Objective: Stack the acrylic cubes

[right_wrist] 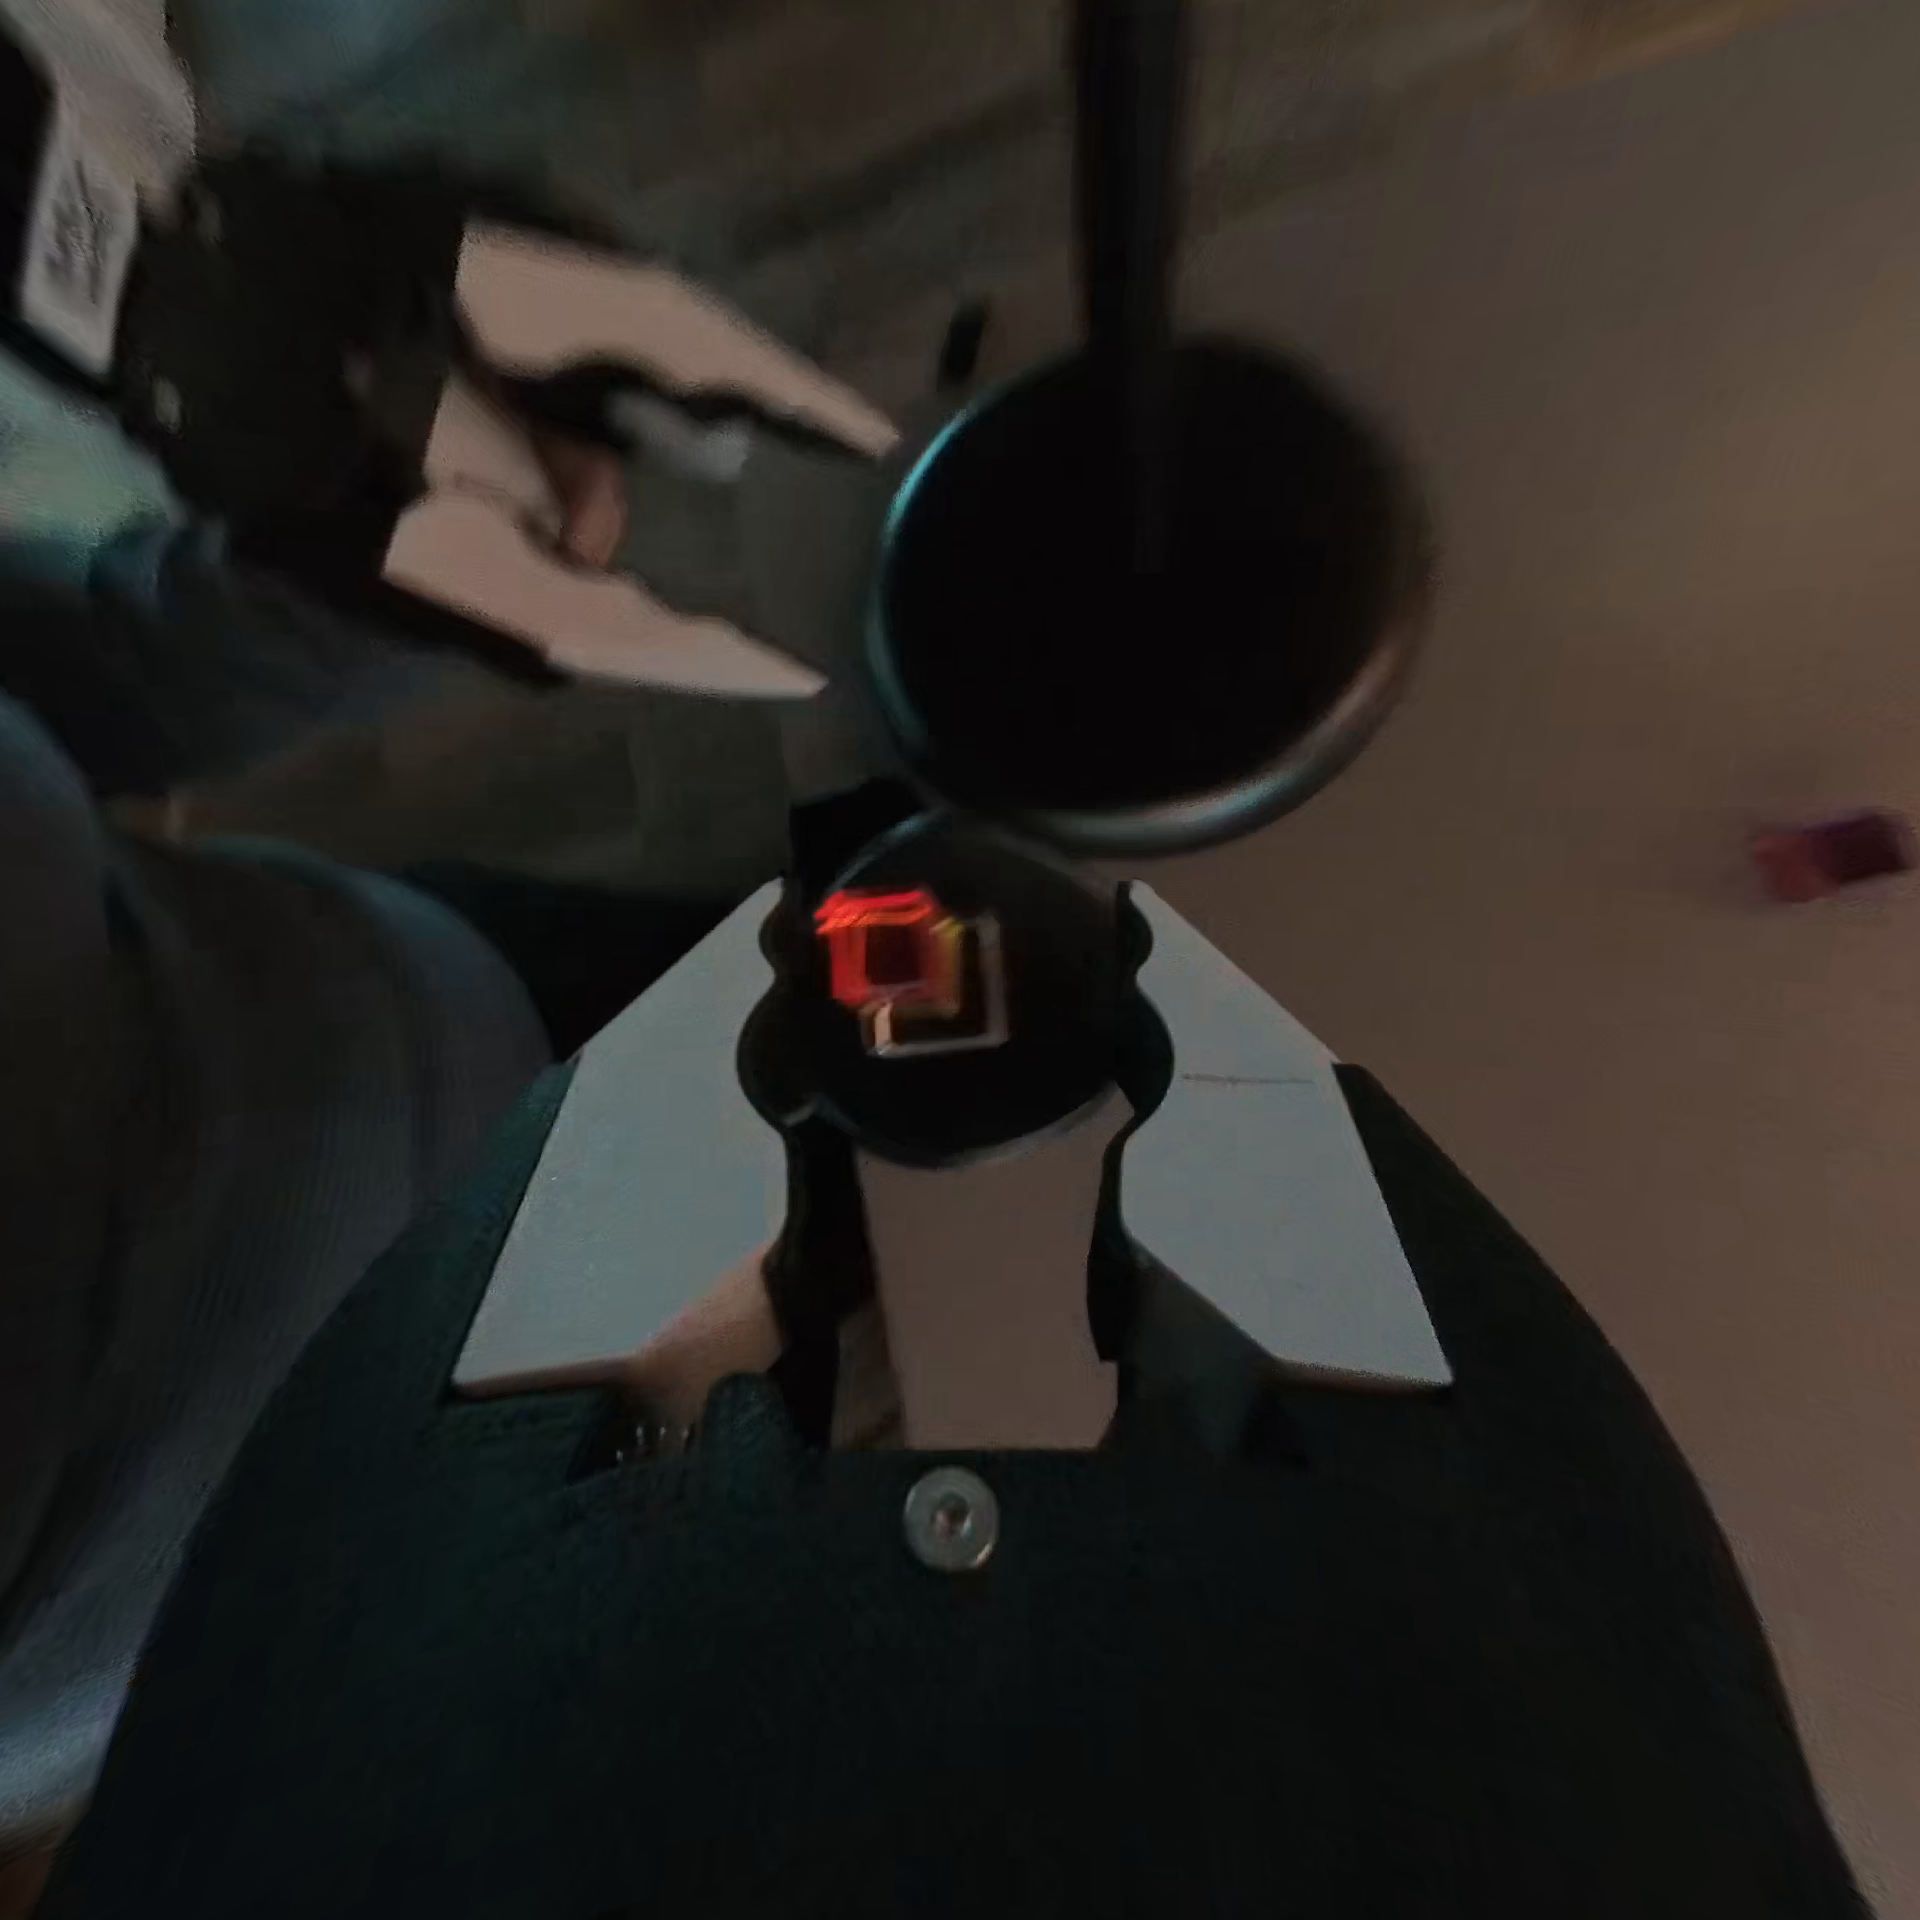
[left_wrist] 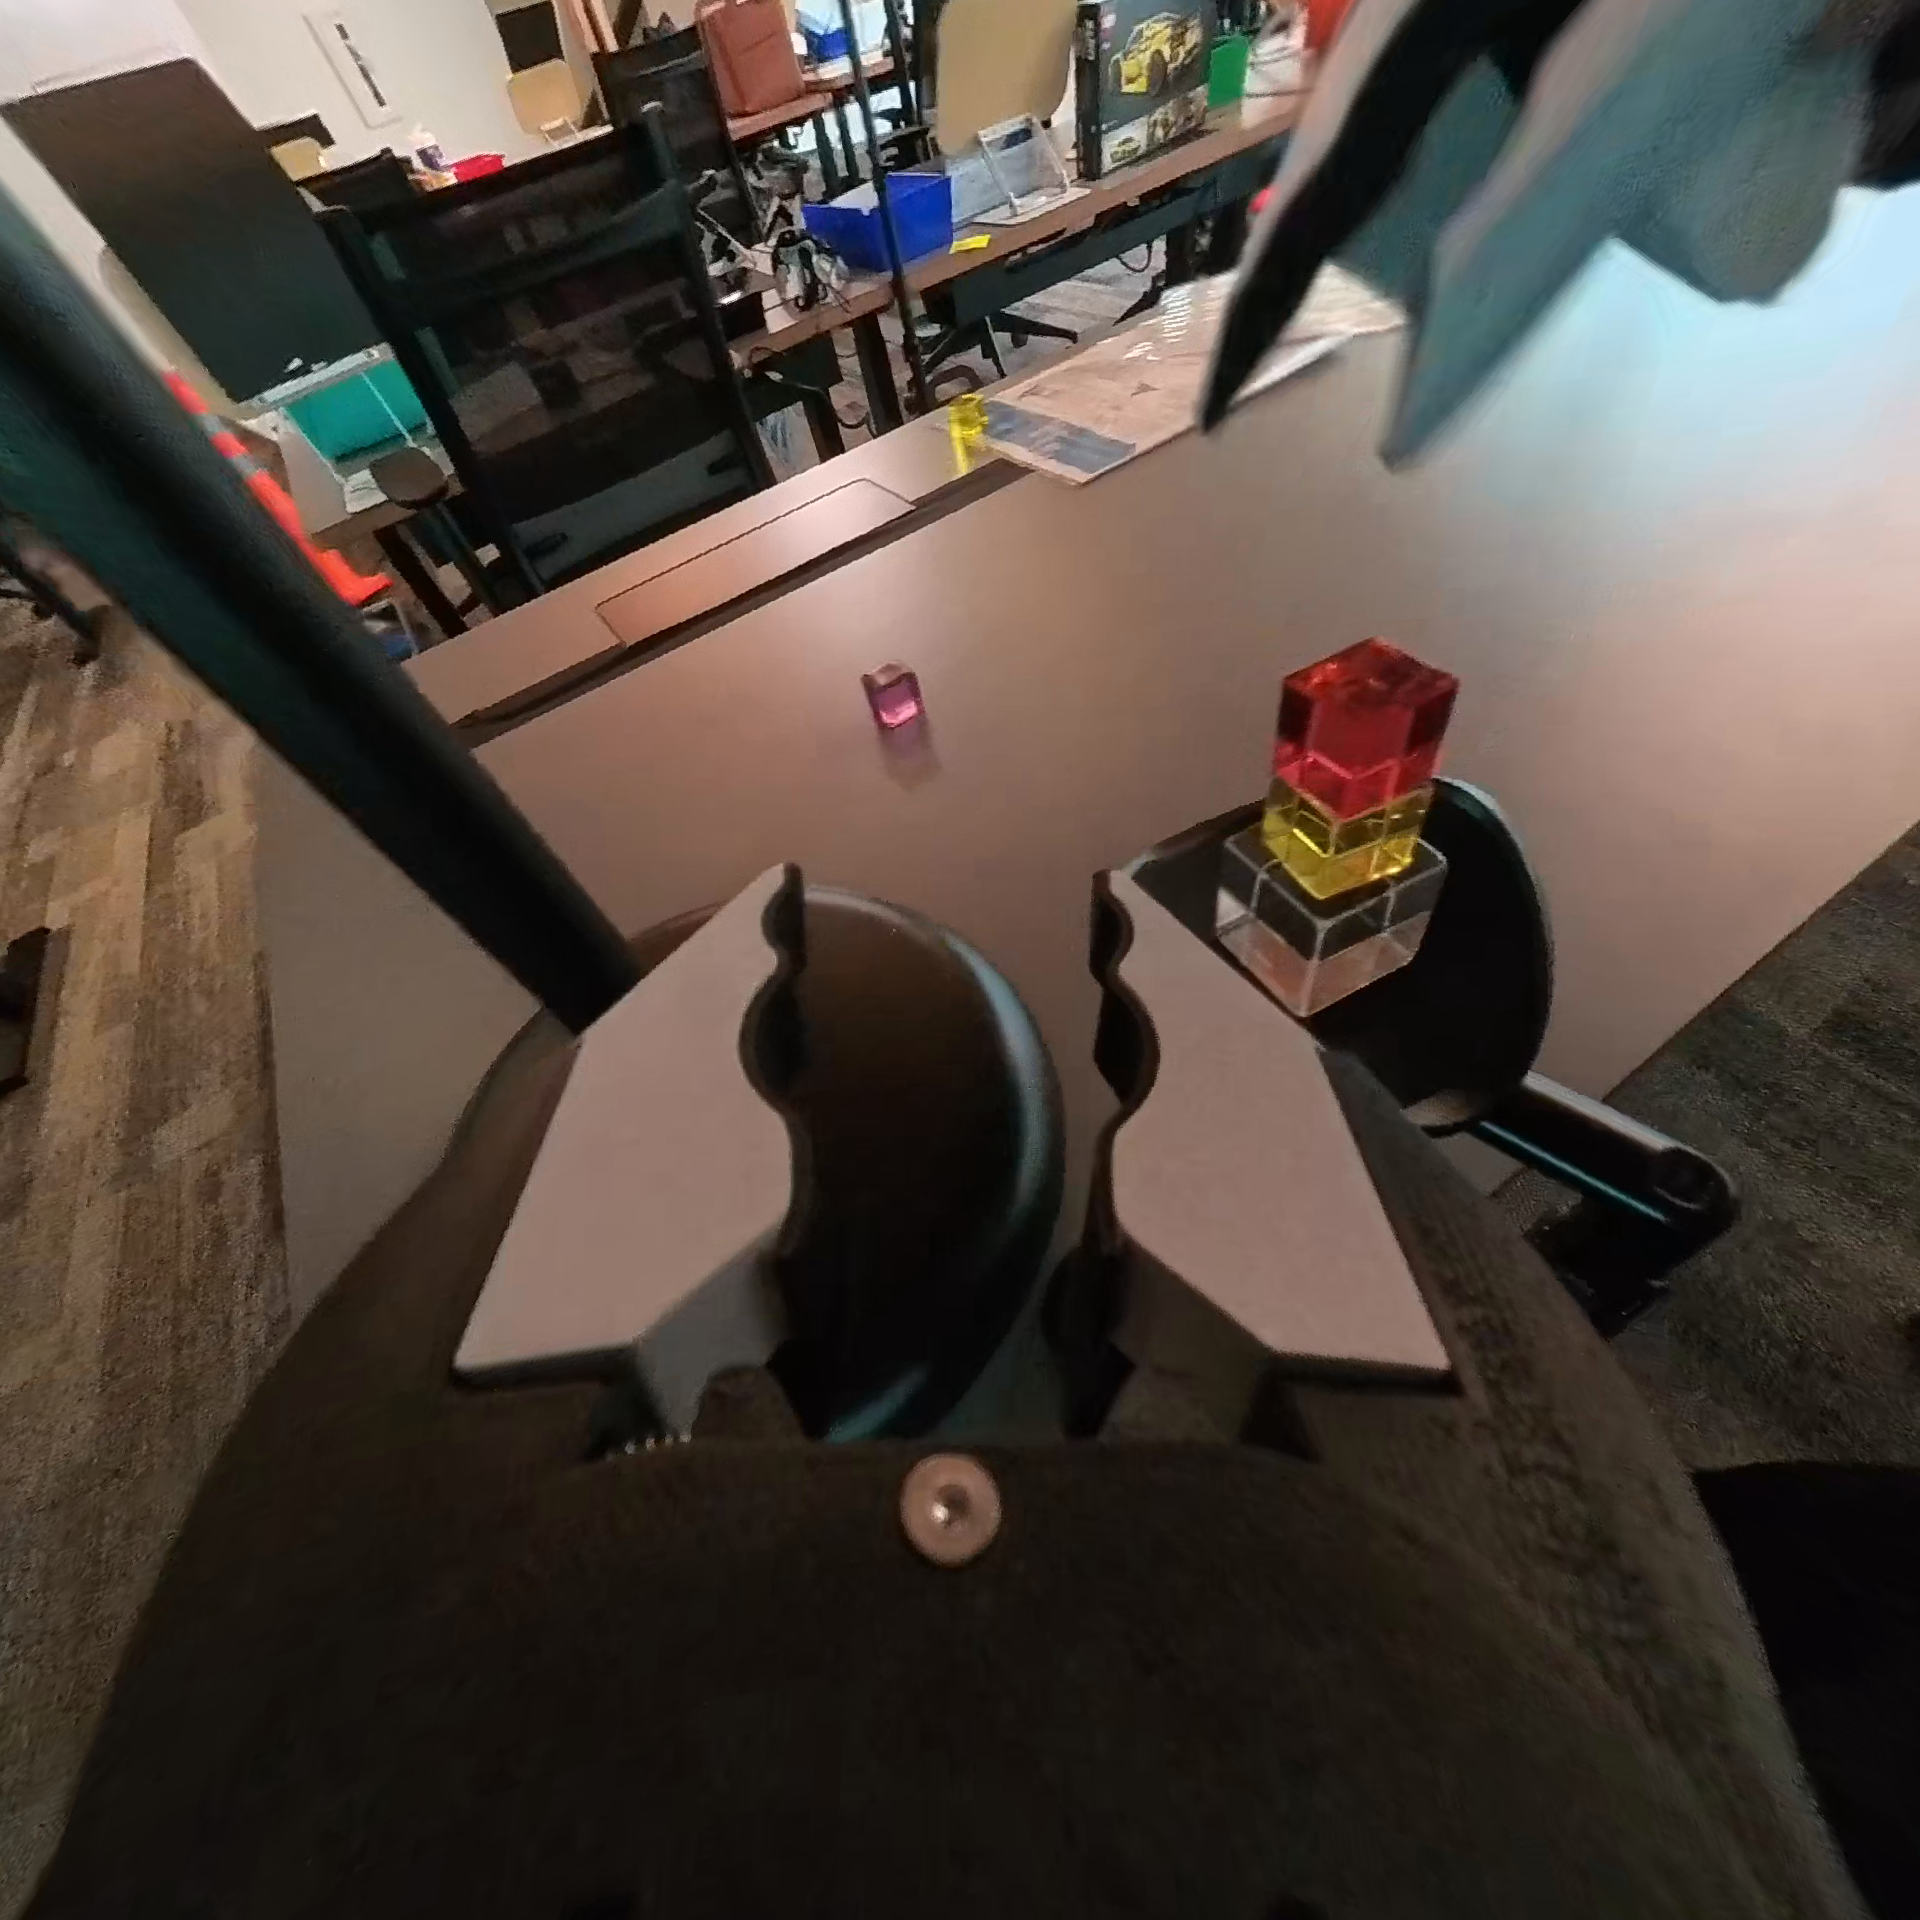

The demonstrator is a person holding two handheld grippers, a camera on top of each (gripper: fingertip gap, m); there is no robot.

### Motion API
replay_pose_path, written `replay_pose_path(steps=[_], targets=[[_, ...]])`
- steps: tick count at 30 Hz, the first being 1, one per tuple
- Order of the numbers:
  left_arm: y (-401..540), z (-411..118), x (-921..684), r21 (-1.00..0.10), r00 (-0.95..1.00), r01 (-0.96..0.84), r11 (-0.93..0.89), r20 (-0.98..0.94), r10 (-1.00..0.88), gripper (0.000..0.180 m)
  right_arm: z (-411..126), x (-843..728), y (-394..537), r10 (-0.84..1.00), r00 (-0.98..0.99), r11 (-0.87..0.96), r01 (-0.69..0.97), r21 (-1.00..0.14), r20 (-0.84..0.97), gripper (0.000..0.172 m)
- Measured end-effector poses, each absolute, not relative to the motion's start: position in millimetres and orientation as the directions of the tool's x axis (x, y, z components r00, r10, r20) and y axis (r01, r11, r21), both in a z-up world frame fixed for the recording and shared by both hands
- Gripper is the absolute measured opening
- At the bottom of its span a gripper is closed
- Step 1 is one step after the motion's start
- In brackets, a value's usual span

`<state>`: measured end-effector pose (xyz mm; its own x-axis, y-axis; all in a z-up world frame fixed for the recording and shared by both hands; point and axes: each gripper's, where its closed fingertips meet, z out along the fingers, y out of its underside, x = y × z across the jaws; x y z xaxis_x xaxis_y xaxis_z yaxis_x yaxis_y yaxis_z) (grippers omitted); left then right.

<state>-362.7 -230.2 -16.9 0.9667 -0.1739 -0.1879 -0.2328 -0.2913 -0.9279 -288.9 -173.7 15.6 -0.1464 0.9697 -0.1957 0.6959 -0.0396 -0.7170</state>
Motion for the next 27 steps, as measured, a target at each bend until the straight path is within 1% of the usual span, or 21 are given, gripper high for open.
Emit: replay_pose_path(steps=[2, 4, 6, 8, 11, 14, 17, 20, 23, 25, 27], targets=[[-235, -18, -371, -0.932, 0.974, -0.209, -0.296, -0.17, -0.152, 0.055, 24, -296, -118, 0.984, 0.057, -0.172, 0.579, -0.797, -0.171, 0.054], [-241, -21, -381, -0.934, 0.98, -0.187, -0.304, -0.157, -0.121, 0.056, 15, -302, -60, 0.949, 0.251, -0.288, 0.452, -0.844, -0.19, 0.051], [-250, -24, -391, -0.935, 0.986, -0.164, -0.315, -0.145, -0.084, 0.057, -14, -310, -15, 0.896, 0.383, -0.372, 0.378, -0.848, -0.223, 0.052], [-262, -28, -402, -0.936, 0.99, -0.14, -0.323, -0.132, -0.047, 0.057, -55, -324, 15, 0.861, 0.461, -0.411, 0.377, -0.83, -0.217, 0.052], [-281, -40, -419, -0.929, 0.994, -0.095, -0.357, -0.106, 0.011, 0.057, -112, -349, 43, 0.824, 0.532, -0.449, 0.406, -0.796, -0.194, 0.052], [-300, -52, -436, -0.917, 0.994, -0.043, -0.395, -0.079, 0.074, 0.057, -146, -366, 65, 0.787, 0.599, -0.467, 0.418, -0.779, -0.151, 0.053], [-317, -55, -448, -0.915, 0.99, 0.004, -0.404, -0.054, 0.133, 0.057, -162, -377, 77, 0.772, 0.629, -0.459, 0.451, -0.765, -0.093, 0.054], [-331, -56, -457, -0.914, 0.984, 0.031, -0.405, -0.044, 0.173, 0.057, -176, -383, 83, 0.777, 0.63, -0.417, 0.52, -0.745, 0.004, 0.054], [-342, -60, -464, -0.908, 0.979, 0.048, -0.416, -0.04, 0.201, 0.057, -178, -389, 86, 0.77, 0.636, -0.391, 0.522, -0.758, 0.041, 0.054], [-344, -63, -465, -0.907, 0.978, 0.067, -0.416, -0.023, 0.207, 0.057, -179, -390, 88, 0.759, 0.65, -0.394, 0.51, -0.765, 0.042, 0.047], [-344, -63, -463, -0.906, 0.98, 0.077, -0.417, -0.009, 0.201, 0.058, -179, -387, 90, 0.748, 0.661, -0.394, 0.505, -0.768, 0.051, 0.031]])
